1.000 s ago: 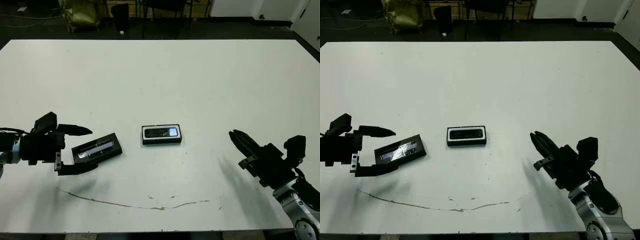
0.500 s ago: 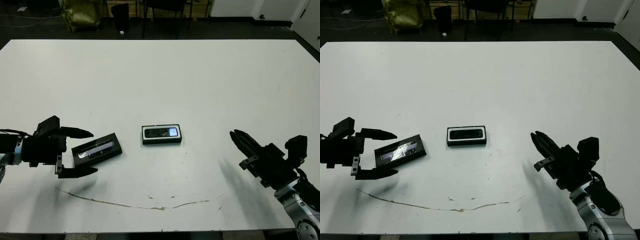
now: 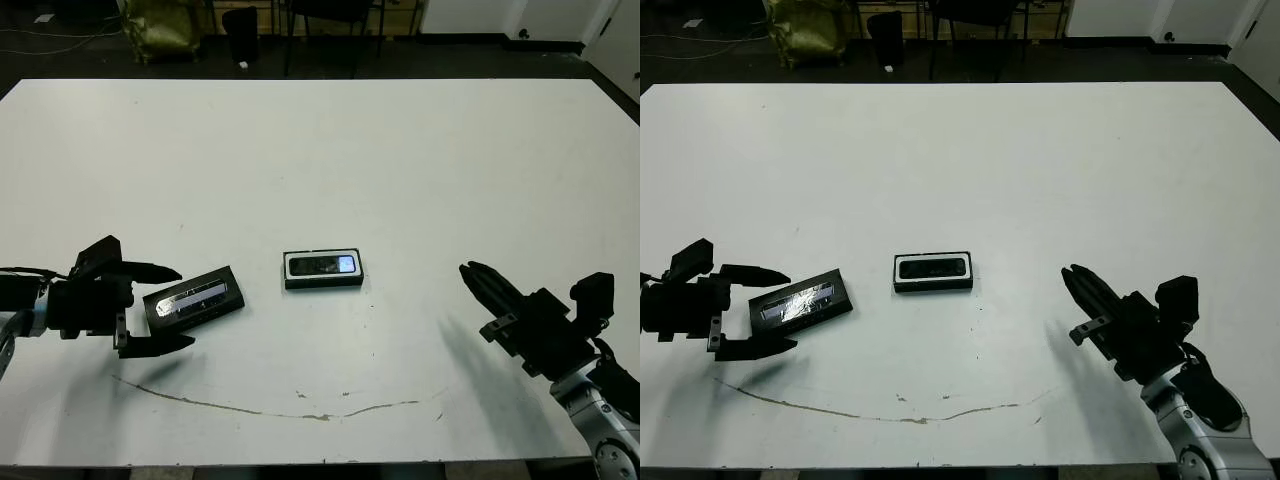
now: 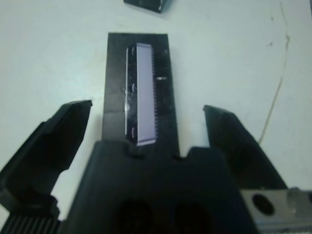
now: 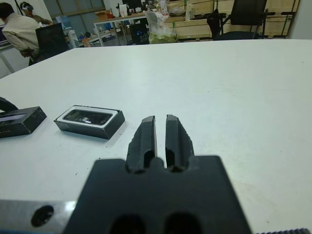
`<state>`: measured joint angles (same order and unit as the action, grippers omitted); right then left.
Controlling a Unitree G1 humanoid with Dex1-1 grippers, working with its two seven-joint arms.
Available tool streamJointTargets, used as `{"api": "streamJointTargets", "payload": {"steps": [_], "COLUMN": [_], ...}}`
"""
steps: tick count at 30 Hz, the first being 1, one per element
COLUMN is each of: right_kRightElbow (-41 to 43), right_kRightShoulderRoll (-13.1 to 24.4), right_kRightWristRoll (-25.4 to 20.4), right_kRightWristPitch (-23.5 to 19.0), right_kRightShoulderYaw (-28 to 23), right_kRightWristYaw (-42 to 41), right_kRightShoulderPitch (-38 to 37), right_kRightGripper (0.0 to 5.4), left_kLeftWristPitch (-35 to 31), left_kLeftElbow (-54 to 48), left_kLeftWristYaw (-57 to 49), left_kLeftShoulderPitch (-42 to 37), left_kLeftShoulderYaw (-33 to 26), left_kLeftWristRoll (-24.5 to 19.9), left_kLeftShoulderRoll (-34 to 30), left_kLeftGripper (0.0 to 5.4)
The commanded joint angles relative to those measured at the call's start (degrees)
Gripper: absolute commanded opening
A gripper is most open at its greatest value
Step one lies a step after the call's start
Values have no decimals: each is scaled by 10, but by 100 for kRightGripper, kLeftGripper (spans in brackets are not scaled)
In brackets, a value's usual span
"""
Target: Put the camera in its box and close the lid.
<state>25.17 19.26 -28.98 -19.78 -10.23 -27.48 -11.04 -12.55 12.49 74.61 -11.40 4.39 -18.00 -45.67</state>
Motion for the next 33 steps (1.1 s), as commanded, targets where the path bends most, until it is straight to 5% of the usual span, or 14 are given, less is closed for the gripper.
{"api": "streamJointTargets", "payload": {"steps": [1,7,19,33], "right_kRightElbow": [-12,-1,7,-4], "right_kRightShoulderRoll": [8,17,18,10], "right_kRightWristRoll": [-3,1,2,13], "right_kRightWristPitch": [1,-13,-31,-17], "right_kRightShoulderYaw": [-4,-5,0,18], "right_kRightWristYaw": [-7,3,18,13], "right_kRightShoulderPitch": [5,10,14,10], "right_kRightGripper": [0,0,0,0], "left_kLeftWristPitch": [-44,-51,-77,-134], "left_kLeftElbow": [-2,-2,14,-94], "left_kLeftWristYaw": [2,11,13,-27], "left_kLeftShoulderPitch": [1,2,1,-13], "left_kLeftShoulderYaw": [11,14,8,-28], "left_kLeftWristRoll": [5,10,-4,-29], "left_kLeftShoulderRoll": [-5,-5,-3,-18], "left_kLeftGripper": [537,514,246,229]}}
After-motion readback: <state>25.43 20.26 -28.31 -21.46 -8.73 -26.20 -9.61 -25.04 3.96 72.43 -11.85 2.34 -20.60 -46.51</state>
